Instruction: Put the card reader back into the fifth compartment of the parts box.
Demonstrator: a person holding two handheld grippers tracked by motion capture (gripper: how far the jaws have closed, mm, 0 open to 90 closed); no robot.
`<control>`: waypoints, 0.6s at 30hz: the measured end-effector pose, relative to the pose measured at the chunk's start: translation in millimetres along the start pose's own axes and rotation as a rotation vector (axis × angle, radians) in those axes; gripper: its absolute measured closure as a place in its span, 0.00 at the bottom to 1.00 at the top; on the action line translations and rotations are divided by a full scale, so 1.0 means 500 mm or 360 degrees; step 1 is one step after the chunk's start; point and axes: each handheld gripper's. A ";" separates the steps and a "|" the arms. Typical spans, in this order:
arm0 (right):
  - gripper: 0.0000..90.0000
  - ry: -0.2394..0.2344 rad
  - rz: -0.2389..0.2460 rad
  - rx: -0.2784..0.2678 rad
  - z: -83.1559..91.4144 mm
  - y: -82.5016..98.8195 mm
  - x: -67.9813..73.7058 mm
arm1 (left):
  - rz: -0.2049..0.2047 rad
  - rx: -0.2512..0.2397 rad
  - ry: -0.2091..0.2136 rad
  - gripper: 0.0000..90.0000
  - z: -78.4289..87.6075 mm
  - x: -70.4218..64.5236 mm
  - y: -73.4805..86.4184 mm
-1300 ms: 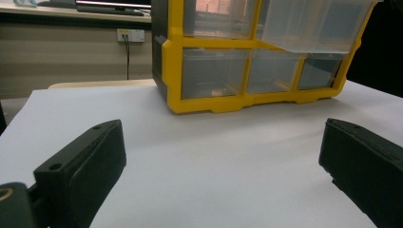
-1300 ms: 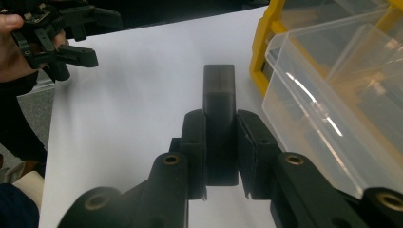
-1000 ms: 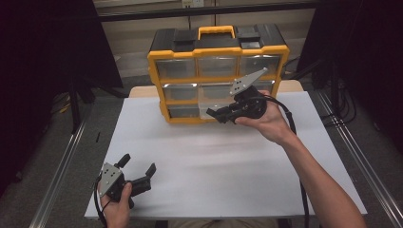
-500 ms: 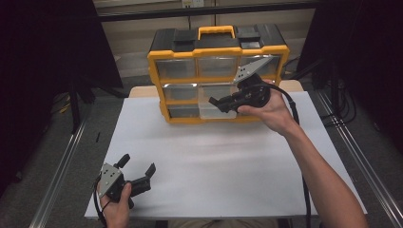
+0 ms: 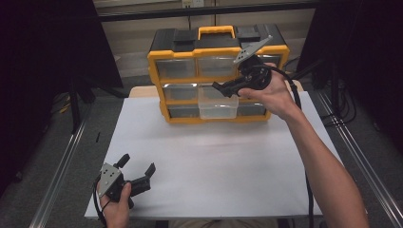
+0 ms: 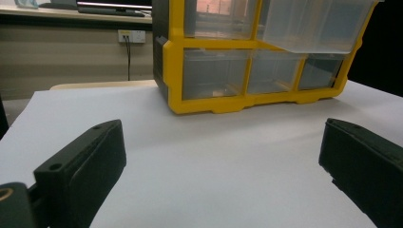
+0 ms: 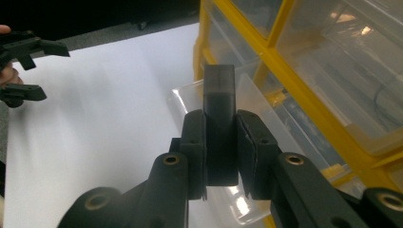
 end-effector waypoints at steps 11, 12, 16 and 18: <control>0.82 0.0099 -0.0030 0.0134 -0.028 -0.030 -0.033 | 0.0011 0.0012 -0.0001 0.02 -0.003 0.001 0.001; 0.82 0.0099 -0.0030 0.0134 -0.028 -0.030 -0.033 | 0.0007 0.0012 -0.0001 0.02 -0.003 0.001 0.001; 0.82 0.0147 -0.0018 0.0212 -0.041 -0.037 -0.039 | 0.0000 0.0008 0.0003 0.02 -0.002 0.002 0.000; 0.82 0.0155 -0.0013 0.0241 -0.048 -0.040 -0.039 | -0.0002 0.0002 0.0003 0.02 -0.001 0.002 0.000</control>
Point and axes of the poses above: each handheld gripper's, and its own axes: z roughly backward along the jaws, y roughly out of its underside, x roughly to its left, and after that the axes turned 13 degrees about -z, right-handed
